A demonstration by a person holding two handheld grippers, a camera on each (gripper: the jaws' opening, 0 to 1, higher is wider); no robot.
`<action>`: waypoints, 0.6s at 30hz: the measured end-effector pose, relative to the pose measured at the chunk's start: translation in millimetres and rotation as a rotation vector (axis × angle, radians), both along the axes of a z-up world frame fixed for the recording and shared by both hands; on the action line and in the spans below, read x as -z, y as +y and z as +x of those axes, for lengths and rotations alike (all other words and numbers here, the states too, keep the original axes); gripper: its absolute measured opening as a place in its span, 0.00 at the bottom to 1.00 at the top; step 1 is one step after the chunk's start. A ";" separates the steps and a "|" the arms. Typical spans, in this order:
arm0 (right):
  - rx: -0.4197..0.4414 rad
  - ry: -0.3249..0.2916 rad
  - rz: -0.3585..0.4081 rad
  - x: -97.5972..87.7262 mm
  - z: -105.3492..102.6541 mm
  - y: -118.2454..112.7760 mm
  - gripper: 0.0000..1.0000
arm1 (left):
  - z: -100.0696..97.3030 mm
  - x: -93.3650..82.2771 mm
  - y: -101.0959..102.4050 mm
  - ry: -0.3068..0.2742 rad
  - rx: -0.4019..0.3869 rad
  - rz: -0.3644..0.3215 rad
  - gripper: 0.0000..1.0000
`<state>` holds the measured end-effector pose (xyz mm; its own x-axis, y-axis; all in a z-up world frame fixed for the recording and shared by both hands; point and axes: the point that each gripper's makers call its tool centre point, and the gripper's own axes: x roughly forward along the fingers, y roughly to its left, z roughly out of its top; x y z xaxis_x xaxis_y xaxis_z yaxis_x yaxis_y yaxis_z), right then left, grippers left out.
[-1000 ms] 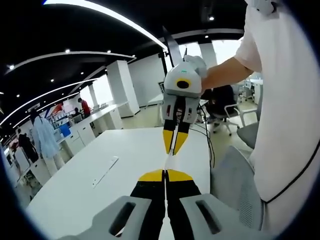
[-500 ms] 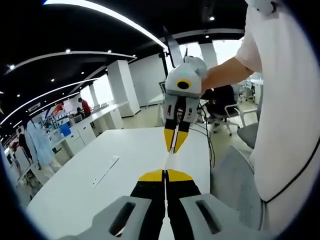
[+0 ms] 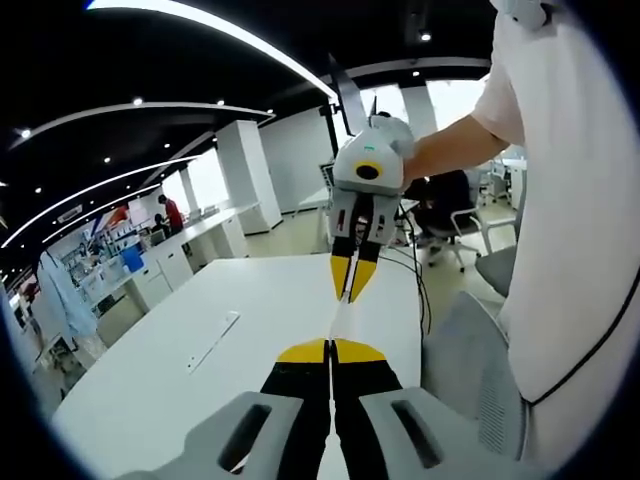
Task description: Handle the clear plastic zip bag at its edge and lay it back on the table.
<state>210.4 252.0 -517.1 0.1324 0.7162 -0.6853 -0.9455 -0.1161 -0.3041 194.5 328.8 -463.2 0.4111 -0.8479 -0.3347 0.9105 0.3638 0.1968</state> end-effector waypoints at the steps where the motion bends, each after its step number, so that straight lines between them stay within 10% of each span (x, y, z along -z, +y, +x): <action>1: 0.000 -0.001 -0.001 0.3 0.0 -0.4 0.00 | -0.2 0.3 0.4 0.001 0.000 0.001 0.00; 18: 0.005 0.000 -0.014 4.0 1.7 -5.5 0.00 | -0.2 1.8 6.6 0.002 -0.017 -0.001 0.00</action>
